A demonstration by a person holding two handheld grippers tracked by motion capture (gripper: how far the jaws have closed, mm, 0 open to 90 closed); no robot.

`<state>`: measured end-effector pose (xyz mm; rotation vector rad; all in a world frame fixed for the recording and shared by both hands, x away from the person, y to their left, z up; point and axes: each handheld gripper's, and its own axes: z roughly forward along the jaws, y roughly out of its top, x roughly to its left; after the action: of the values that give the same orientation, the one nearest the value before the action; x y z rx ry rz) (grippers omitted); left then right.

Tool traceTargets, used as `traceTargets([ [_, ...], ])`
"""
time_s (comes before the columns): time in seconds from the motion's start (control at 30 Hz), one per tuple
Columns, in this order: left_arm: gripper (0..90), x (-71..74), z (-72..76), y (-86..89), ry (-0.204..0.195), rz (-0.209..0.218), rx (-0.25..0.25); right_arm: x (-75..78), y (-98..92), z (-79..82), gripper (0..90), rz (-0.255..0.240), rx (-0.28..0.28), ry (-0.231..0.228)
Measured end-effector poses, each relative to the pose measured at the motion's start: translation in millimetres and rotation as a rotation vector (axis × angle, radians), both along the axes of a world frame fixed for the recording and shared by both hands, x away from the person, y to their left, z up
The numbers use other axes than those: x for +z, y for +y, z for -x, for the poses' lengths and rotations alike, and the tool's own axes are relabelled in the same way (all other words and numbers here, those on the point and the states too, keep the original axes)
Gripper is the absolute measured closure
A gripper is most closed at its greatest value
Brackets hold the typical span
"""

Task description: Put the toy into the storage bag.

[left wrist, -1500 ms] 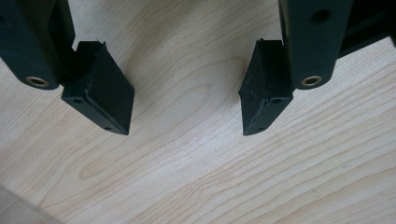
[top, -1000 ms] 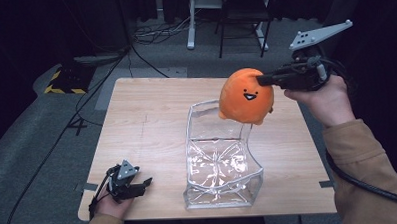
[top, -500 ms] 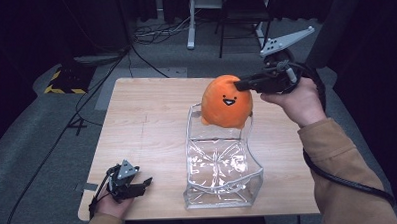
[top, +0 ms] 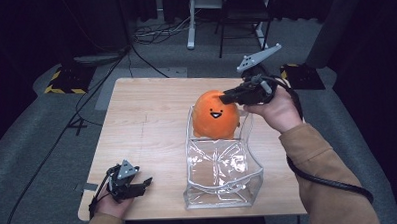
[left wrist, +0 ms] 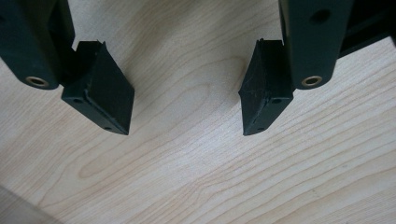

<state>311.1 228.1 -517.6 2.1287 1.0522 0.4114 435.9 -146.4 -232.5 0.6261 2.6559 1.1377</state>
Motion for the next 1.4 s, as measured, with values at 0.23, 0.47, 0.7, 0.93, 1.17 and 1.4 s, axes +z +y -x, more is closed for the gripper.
traceTargets([
  [0.23,35.5,0.1,-0.1,0.2,0.0,-0.003,-0.002,-22.7,7.0,-5.6,80.7,0.019,0.001,0.039],
  [0.47,35.5,0.0,-0.1,0.1,-0.001,-0.002,-0.001,-37.2,6.0,-8.2,80.7,0.015,0.002,0.066],
  [0.7,35.5,0.0,-0.1,0.1,-0.001,-0.002,-0.001,-51.9,9.2,-8.4,80.5,0.047,0.003,0.085],
  [0.93,35.5,0.0,-0.1,0.1,-0.001,-0.002,-0.001,-64.8,13.8,-8.5,80.0,0.085,0.004,0.094],
  [1.17,35.4,0.0,0.0,0.1,-0.001,-0.002,-0.001,-77.2,19.3,-7.8,79.9,0.121,0.013,0.099],
  [1.4,35.4,0.0,0.0,0.1,-0.001,-0.002,-0.001,-88.6,25.9,-6.5,79.5,0.171,0.021,0.103],
])
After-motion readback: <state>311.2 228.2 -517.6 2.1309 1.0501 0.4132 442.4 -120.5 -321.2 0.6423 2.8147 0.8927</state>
